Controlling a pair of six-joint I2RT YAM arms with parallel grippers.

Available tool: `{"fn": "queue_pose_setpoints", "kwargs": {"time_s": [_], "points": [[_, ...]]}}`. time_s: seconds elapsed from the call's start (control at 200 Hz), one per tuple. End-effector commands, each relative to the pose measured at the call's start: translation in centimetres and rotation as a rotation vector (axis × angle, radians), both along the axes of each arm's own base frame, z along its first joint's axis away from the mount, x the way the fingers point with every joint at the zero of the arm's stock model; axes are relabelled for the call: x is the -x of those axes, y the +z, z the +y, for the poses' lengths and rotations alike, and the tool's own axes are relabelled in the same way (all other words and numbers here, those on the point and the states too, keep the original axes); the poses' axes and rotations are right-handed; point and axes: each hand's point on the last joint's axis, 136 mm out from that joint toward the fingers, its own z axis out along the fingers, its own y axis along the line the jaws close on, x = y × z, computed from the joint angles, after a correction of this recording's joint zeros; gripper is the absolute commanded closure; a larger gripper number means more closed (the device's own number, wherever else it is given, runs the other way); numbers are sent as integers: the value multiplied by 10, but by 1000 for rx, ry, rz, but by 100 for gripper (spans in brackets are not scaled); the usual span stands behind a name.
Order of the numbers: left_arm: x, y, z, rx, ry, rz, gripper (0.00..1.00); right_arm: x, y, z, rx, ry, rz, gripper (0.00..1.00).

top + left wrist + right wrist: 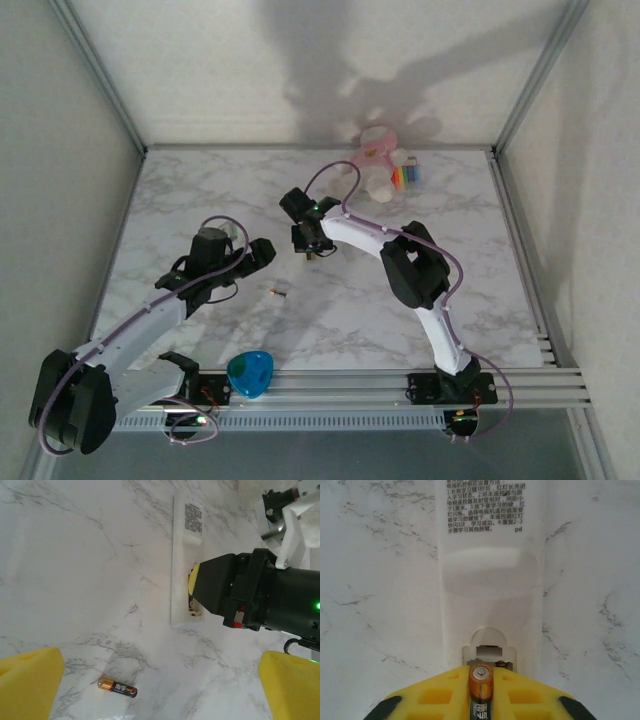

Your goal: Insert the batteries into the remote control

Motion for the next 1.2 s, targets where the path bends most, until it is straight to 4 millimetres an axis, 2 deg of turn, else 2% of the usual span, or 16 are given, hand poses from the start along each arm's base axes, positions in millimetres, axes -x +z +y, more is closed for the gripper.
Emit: {"fn": "queue_pose_setpoints", "kwargs": {"time_s": [0.0, 0.095, 0.235, 0.391, 0.506, 0.686, 0.771, 0.876, 0.926, 1.041, 1.197], "points": [[3, 3, -3, 7, -18, -19, 0, 24, -1, 2, 18, 26, 44, 81], [3, 3, -4, 10, -17, -21, 1, 23, 0, 3, 21, 31, 40, 74], [5, 3, -3, 12, -16, -20, 1, 20, 4, 4, 22, 37, 28, 70], [5, 5, -2, 13, -12, -23, 0, 19, 8, 3, 32, 39, 22, 69], [6, 5, -2, 13, -10, -28, 1, 17, 22, 0, 33, 32, -4, 58], [2, 7, 0, 2, 3, -37, 1, 15, 52, -4, 12, -6, -38, 52], [-2, 7, 8, -25, 46, -40, 1, 16, 62, -13, 16, -77, -35, 37], [-8, 9, 14, -59, 79, -49, 0, 22, 68, -21, -18, -184, -1, 29], [-10, 12, 15, -66, 81, -55, 0, 25, 70, -24, -46, -246, 20, 22], [-14, 16, 14, -72, 77, -63, 0, 33, 68, -33, -110, -428, 84, 12], [-16, 17, 14, -76, 80, -67, 0, 37, 51, -32, -254, -648, 187, 9]]}}
